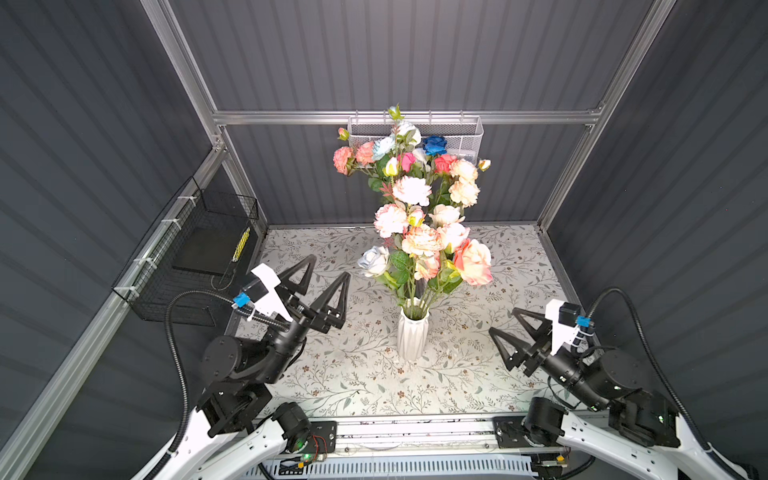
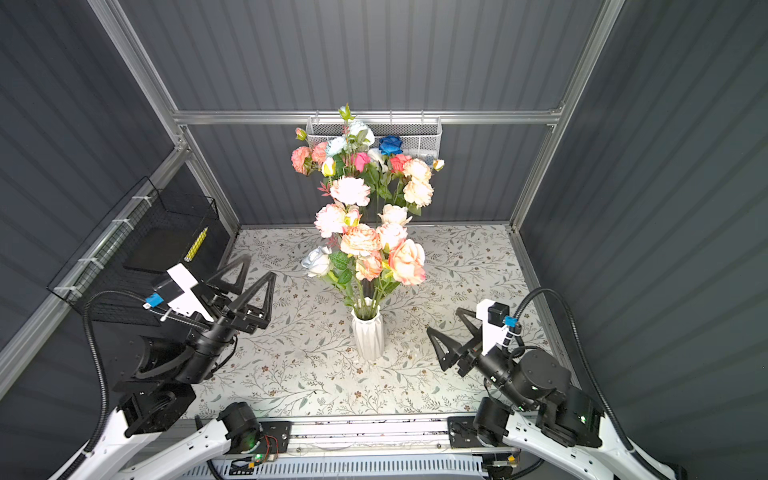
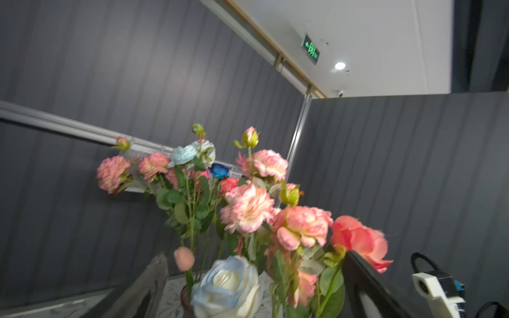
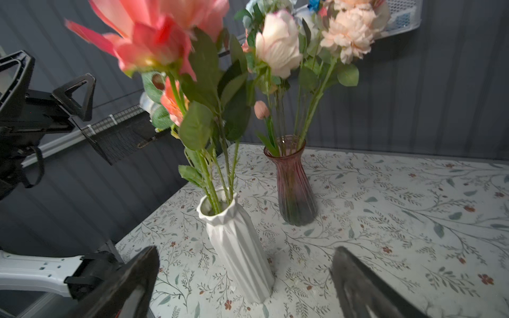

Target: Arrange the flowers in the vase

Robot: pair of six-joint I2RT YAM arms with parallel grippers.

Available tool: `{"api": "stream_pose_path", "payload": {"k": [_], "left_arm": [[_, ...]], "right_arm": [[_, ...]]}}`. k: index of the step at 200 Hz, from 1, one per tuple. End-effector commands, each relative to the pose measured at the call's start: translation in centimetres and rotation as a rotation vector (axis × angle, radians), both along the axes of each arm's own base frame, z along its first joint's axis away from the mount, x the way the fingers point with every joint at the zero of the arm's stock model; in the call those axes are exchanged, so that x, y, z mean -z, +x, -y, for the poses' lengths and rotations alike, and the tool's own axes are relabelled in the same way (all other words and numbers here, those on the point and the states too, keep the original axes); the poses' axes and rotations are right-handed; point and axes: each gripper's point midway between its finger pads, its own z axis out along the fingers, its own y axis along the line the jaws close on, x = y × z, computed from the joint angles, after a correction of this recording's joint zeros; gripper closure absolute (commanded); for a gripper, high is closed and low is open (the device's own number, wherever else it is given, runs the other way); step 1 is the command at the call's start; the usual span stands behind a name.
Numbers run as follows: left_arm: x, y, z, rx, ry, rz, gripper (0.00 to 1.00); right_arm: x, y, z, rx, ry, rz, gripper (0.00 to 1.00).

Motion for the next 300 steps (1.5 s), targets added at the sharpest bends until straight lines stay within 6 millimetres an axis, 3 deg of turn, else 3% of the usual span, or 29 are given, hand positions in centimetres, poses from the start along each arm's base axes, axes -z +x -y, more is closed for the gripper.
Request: {"api": "stream_pose_path", "payload": {"k": [1, 46, 61, 87, 119, 150, 169, 212, 247, 271, 300], "left_arm": [[6.3, 2.5, -2.7, -0.21, 0.065, -0.196, 0.0], [13.0, 4.8, -7.6, -0.581, 0.139, -0.372, 0.0], [14.7, 5.4, -8.1, -0.667, 0.2, -0.412, 0.0], [17.5, 7.1, -8.7, -0.748, 0.257, -0.505, 0.0], [21.8, 10.9, -12.1, -0.796, 0.175, -0.659, 0.0], [23.4, 13.8, -14.9, -0.958, 0.206, -0.648, 0.0], [24.8, 16.0, -15.3, -0.999, 0.349, -0.65, 0.0], [32.1, 19.9, -15.1, -0.972, 0.669, -0.688, 0.0], [36.1, 22.1, -14.7, -0.914, 0.698, -0.659, 0.0], [37.6, 23.3, -14.7, -0.849, 0.675, -0.658, 0.0], [39.3, 22.7, -15.0, -0.808, 0.608, -0.617, 0.0]], "right_arm": [[2.2, 1.1, 0.9, 0.092, -0.015, -0.041, 0.01], [5.6, 2.7, 2.8, 0.248, -0.055, -0.063, 0.01], [6.2, 2.9, 3.5, 0.288, -0.058, -0.068, 0.01], [6.5, 2.9, 4.2, 0.313, -0.055, -0.056, 0.01], [6.6, 3.1, 4.8, 0.348, -0.042, -0.053, 0.01], [6.7, 3.4, 5.1, 0.384, -0.045, -0.072, 0.01], [6.6, 3.5, 5.1, 0.391, -0.051, -0.074, 0.01], [6.6, 3.8, 5.9, 0.443, -0.06, -0.08, 0.01], [6.0, 3.9, 6.0, 0.453, -0.063, -0.073, 0.01], [5.5, 4.2, 5.8, 0.46, -0.082, -0.054, 0.01], [5.3, 5.4, 5.0, 0.481, -0.113, 0.026, 0.01]]}}
